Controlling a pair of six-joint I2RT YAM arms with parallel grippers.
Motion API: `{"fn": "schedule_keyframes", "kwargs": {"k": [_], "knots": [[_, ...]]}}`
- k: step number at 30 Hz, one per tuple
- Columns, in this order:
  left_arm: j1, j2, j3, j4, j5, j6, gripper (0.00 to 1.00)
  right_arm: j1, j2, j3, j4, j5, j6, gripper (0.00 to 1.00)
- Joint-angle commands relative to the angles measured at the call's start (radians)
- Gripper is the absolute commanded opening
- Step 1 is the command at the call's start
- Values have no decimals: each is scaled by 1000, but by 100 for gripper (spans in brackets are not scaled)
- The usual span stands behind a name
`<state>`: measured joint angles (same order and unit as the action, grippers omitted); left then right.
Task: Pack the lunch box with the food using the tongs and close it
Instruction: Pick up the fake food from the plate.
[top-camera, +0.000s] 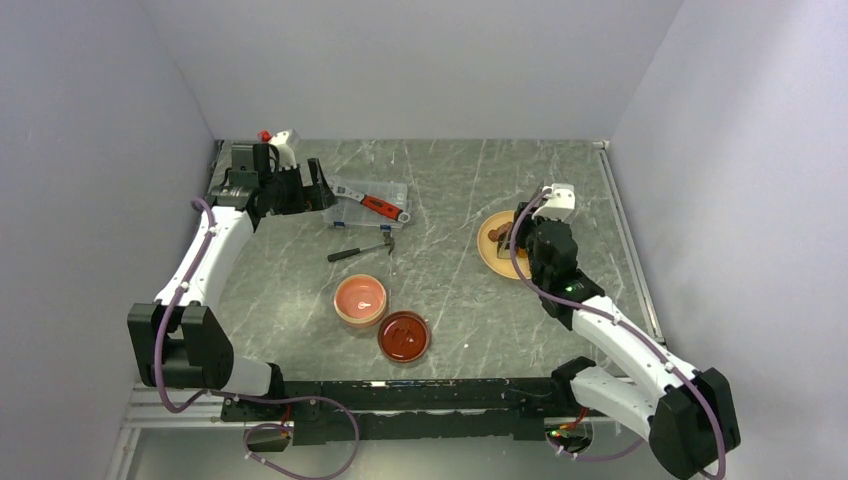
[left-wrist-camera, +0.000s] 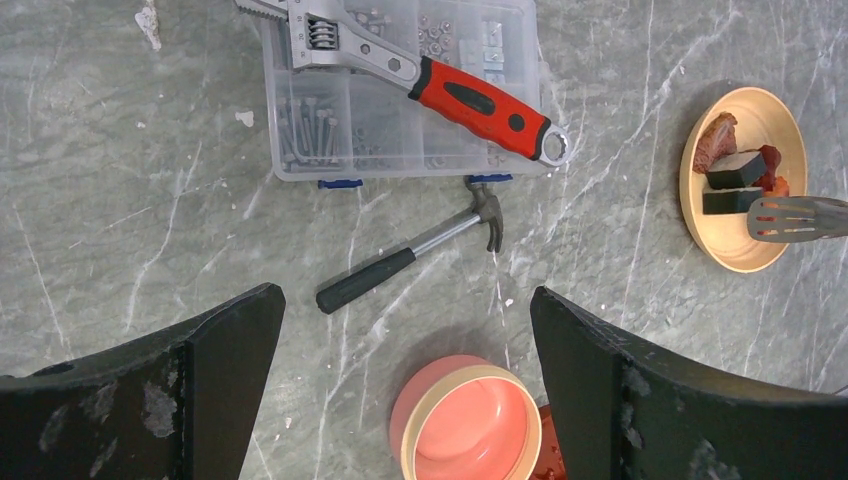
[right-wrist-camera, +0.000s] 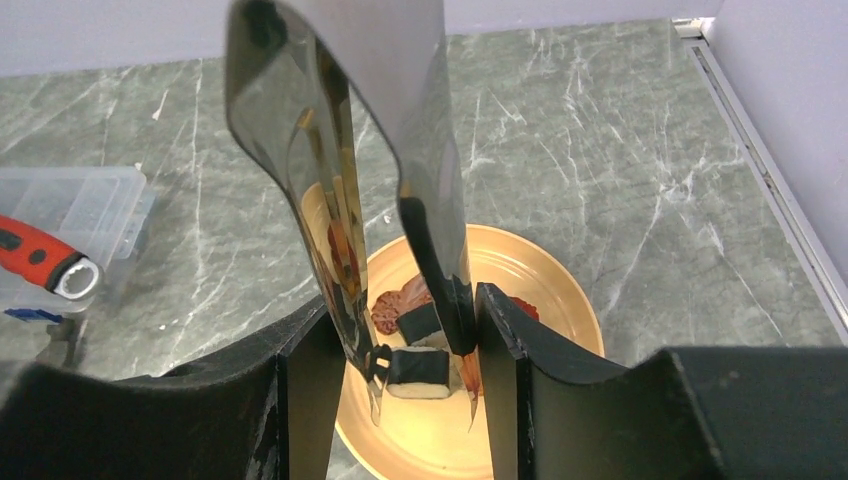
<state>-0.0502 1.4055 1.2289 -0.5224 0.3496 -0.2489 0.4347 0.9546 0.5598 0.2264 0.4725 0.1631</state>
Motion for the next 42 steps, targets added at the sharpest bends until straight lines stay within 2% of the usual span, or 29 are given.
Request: {"fn": "schedule_keyframes", "kwargs": {"k": [1,14,25,35,42], "knots": [[-5,3,40,4,5,13,99,19,31,48,85,46,-21,51],[-5,6,44,1,6,16,100,60,127,62,120,81,-16,50],[-5,14,46,-3,12,16,100,78,161,63,146,93,-5,53],[-5,22,50,-7,12,16,99,84,154,81,138,93,32,37],[-26,41,67,-45,-5,17,99,97,87,132,47,110,16,29]]}}
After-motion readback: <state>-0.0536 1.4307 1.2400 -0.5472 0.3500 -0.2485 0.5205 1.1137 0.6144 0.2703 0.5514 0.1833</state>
